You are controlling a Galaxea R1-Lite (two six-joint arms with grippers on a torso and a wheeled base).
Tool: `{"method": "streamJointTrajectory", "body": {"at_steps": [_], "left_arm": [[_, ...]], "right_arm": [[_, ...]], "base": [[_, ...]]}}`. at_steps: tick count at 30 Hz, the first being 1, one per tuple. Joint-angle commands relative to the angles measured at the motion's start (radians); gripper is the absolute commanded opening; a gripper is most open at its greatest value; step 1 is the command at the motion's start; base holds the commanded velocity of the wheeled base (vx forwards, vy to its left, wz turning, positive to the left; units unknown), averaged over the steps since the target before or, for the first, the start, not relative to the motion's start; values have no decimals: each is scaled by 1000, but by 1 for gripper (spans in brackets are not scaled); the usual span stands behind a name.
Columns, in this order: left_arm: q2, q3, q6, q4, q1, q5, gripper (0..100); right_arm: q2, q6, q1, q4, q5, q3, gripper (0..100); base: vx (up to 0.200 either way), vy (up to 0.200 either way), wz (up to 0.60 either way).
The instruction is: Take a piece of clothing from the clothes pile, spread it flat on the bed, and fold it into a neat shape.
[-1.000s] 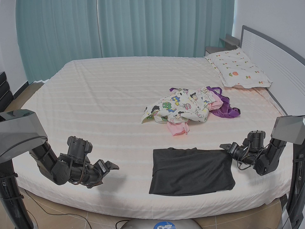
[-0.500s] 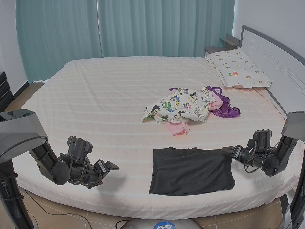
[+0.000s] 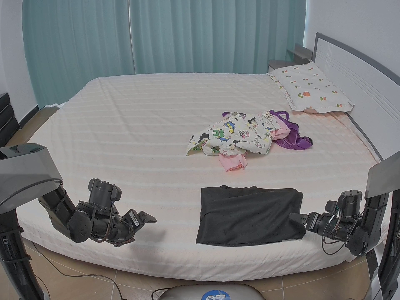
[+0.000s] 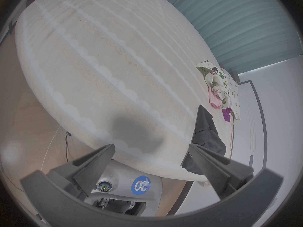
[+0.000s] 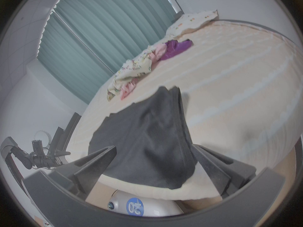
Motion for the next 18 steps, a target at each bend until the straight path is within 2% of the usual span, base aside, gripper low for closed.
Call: {"method": "streamJointTrajectory", "body": {"at_steps": [1,5,6,18], "left_arm": [[1,0,0,0,0,0,100],[1,0,0,0,0,0,100],[1,0,0,0,0,0,100],[1,0,0,0,0,0,100]], "right_arm": [[66,-1,2,-9,1,11,100],[74,-1,5,-9,1,10,100],[78,-3,5,-10,1,10,0],[58,-56,-9,-13,-2,82,0]], "base": [[0,0,0],[0,0,0],[0,0,0],[0,0,0]]}}
